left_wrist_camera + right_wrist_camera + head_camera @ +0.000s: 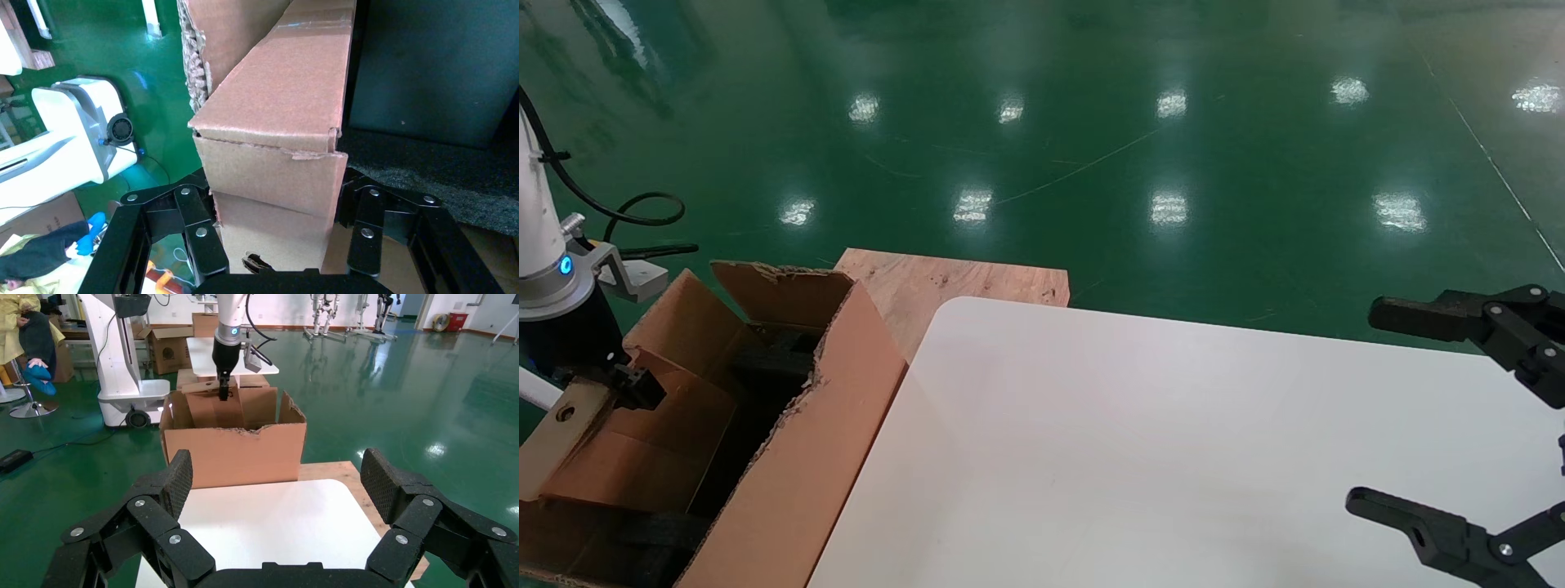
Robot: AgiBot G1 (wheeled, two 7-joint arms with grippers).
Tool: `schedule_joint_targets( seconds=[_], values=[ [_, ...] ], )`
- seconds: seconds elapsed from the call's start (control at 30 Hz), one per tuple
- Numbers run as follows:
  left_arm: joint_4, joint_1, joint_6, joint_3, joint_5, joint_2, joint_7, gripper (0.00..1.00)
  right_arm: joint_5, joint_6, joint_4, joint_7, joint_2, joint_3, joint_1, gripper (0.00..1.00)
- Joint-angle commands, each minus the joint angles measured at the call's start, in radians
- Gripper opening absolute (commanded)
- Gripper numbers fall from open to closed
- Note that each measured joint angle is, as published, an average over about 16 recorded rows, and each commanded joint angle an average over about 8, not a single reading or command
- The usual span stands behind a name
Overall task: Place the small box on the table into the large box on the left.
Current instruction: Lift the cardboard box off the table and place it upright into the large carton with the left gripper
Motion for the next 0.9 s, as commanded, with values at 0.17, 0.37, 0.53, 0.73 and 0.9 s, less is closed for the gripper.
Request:
schedule_joint_targets(
  seconds=[0.17, 0.37, 0.53, 0.73, 0.9],
  values=[
    [0.003, 0.011, -0.001, 0.004, 0.006, -0.001, -0.014, 0.0, 0.0, 0.0, 0.0, 0.0, 0.0, 0.0, 0.0, 1.0],
    [0.006, 0.014, -0.003, 0.003, 0.005, -0.003, -0.028, 0.69, 0.0, 0.0, 0.0, 0.0, 0.0, 0.0, 0.0, 1.0],
    [0.009, 0.014, -0.003, 0.0, 0.001, -0.004, -0.032, 1.0, 0.0, 0.0, 0.0, 0.0, 0.0, 0.0, 0.0, 1.0],
    [0.008, 0.014, -0.002, 0.001, 0.001, -0.004, -0.029, 1.0, 0.0, 0.0, 0.0, 0.0, 0.0, 0.0, 0.0, 1.0],
    [0.007, 0.013, -0.002, 0.002, 0.002, -0.004, -0.028, 1.0, 0.0, 0.0, 0.0, 0.0, 0.0, 0.0, 0.0, 1.0]
  ],
)
